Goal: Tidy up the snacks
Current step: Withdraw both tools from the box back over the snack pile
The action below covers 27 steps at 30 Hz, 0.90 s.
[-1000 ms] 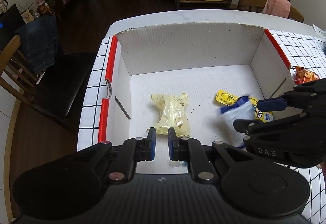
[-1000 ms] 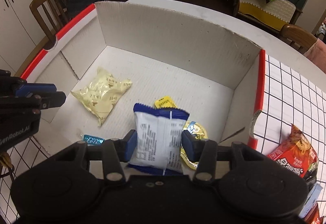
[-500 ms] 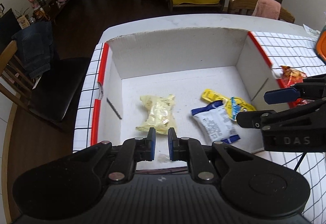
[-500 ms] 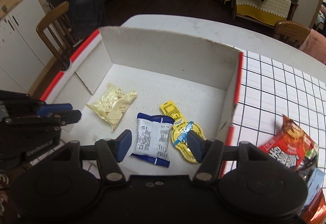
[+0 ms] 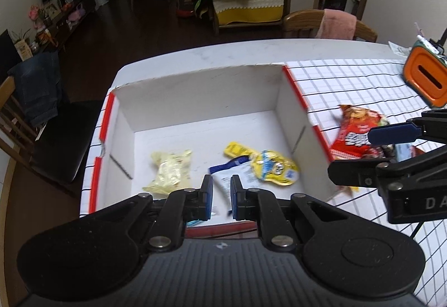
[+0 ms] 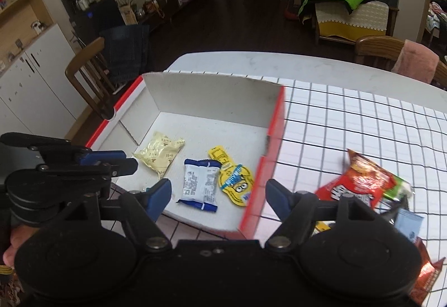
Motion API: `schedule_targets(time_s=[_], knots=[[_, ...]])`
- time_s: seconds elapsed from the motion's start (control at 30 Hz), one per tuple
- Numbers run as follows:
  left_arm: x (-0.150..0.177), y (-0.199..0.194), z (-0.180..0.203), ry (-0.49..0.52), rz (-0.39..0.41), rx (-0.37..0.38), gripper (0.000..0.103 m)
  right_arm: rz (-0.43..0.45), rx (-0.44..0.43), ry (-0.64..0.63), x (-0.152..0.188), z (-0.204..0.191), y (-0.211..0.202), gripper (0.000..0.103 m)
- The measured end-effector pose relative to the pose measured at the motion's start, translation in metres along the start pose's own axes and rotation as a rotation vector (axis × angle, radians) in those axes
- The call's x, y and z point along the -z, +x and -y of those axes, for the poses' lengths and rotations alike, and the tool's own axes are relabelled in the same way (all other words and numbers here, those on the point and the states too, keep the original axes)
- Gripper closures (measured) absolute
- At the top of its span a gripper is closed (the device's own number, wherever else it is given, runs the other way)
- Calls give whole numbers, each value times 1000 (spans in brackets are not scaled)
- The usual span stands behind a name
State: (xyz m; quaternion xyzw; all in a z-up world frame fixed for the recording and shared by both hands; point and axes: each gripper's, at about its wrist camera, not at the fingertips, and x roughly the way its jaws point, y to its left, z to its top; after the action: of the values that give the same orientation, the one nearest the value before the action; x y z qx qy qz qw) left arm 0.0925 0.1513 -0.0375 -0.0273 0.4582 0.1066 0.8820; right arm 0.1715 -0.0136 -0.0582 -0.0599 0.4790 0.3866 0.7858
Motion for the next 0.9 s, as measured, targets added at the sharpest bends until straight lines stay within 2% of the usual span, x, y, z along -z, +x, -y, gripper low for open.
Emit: schedule_targets(time_s=[0.17,0.37,0.43,0.5,0.57,0.7,0.9], knots=[[-1,-10,26,20,19,21,85,31,-1,17,9,18,-24,23],[0,-19,58,43,40,48,68,50,-2,28,23,41,-46,22],[0,-21,69,49,48,60,50,54,-1,31,29,51,-53,21],[1,-23,79,56,62,70,42,55,6,29,35,62,-59,17],[3,-24,91,69,65,83,41,61,16,31,43,76,-66,13],[6,-25,115,92,70,108,32,57,35,38,57,105,-78,11],[9,-20,153,126,62,151,28,58,60,45,78,145,-92,10]])
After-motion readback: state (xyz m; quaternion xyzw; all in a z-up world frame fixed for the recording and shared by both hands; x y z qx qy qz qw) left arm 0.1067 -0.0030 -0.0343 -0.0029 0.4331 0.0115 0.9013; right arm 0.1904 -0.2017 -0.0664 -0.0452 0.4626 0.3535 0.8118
